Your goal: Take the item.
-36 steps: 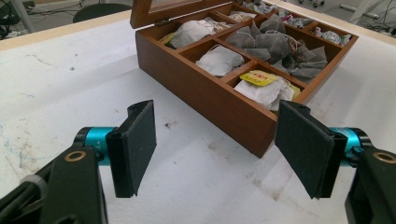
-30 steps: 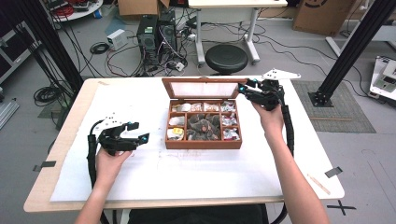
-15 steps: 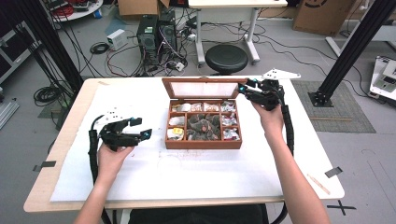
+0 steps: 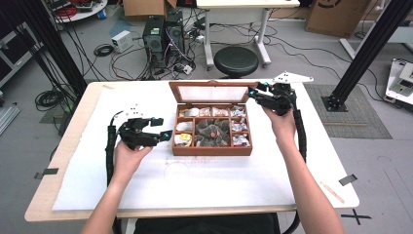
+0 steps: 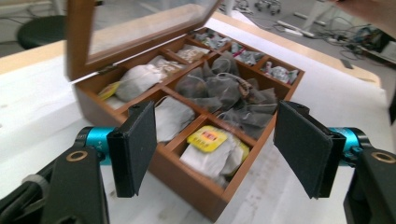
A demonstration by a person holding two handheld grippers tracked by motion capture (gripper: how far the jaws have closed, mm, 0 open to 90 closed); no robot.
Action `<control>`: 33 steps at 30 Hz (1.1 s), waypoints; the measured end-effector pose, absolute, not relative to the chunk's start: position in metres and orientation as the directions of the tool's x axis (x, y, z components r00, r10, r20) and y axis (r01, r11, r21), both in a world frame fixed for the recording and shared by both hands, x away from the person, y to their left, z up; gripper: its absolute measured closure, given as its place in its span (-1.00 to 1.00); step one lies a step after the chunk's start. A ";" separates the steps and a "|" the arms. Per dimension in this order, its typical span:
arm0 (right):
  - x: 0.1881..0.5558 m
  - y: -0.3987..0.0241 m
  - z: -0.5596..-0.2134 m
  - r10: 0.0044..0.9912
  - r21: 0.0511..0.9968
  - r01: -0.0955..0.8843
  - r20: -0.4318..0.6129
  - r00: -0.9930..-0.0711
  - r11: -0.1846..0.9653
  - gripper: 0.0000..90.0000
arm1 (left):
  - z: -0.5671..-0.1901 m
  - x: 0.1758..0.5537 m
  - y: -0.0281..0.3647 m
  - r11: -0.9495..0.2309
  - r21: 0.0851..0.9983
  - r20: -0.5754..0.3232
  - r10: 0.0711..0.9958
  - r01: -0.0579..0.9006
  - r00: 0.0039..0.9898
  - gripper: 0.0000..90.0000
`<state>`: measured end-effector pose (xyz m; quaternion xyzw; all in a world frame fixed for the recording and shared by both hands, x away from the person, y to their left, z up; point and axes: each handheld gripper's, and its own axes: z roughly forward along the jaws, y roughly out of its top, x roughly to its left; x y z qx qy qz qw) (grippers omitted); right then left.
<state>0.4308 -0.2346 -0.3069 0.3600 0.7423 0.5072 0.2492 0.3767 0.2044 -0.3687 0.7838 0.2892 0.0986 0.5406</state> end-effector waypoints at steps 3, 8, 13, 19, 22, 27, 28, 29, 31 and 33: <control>0.431 -0.235 -0.307 0.787 0.932 0.282 -0.005 -0.618 0.227 0.33 | -0.368 0.381 0.196 -0.261 0.904 -0.149 0.548 0.337 0.823 -0.33; 0.431 -0.235 -0.307 0.787 0.933 0.281 -0.005 -0.617 0.226 0.33 | -0.368 0.390 0.186 -0.283 0.894 -0.161 0.520 0.347 0.839 -0.33; 0.431 -0.234 -0.307 0.788 0.932 0.282 -0.006 -0.616 0.227 0.33 | -0.365 0.399 0.173 -0.315 0.887 -0.152 0.490 0.337 0.859 -0.33; 0.431 -0.234 -0.307 0.788 0.932 0.280 -0.009 -0.616 0.230 0.33 | -0.372 0.407 0.167 -0.318 0.886 -0.164 0.469 0.339 0.868 -0.27; 0.431 -0.234 -0.307 0.788 0.932 0.279 -0.009 -0.616 0.229 0.33 | -0.374 0.409 0.165 -0.321 0.883 -0.166 0.466 0.341 0.869 -0.22; 0.431 -0.234 -0.307 0.788 0.933 0.279 -0.010 -0.615 0.229 0.33 | -0.378 0.416 0.159 -0.333 0.876 -0.175 0.456 0.349 0.873 -0.19; 0.431 -0.234 -0.307 0.789 0.933 0.279 -0.009 -0.615 0.228 0.33 | -0.378 0.417 0.157 -0.345 0.869 -0.176 0.452 0.354 0.875 -0.19; 0.431 -0.234 -0.307 0.789 0.933 0.279 -0.009 -0.615 0.228 0.33 | -0.378 0.417 0.157 -0.345 0.869 -0.176 0.452 0.354 0.875 -0.19; 0.431 -0.234 -0.307 0.788 0.932 0.279 -0.010 -0.616 0.230 0.33 | -0.375 0.421 0.150 -0.383 0.854 -0.164 0.444 0.352 0.881 -0.19; 0.430 -0.234 -0.307 0.788 0.932 0.278 -0.013 -0.616 0.233 0.33 | -0.372 0.425 0.141 -0.399 0.852 -0.152 0.432 0.340 0.889 -0.16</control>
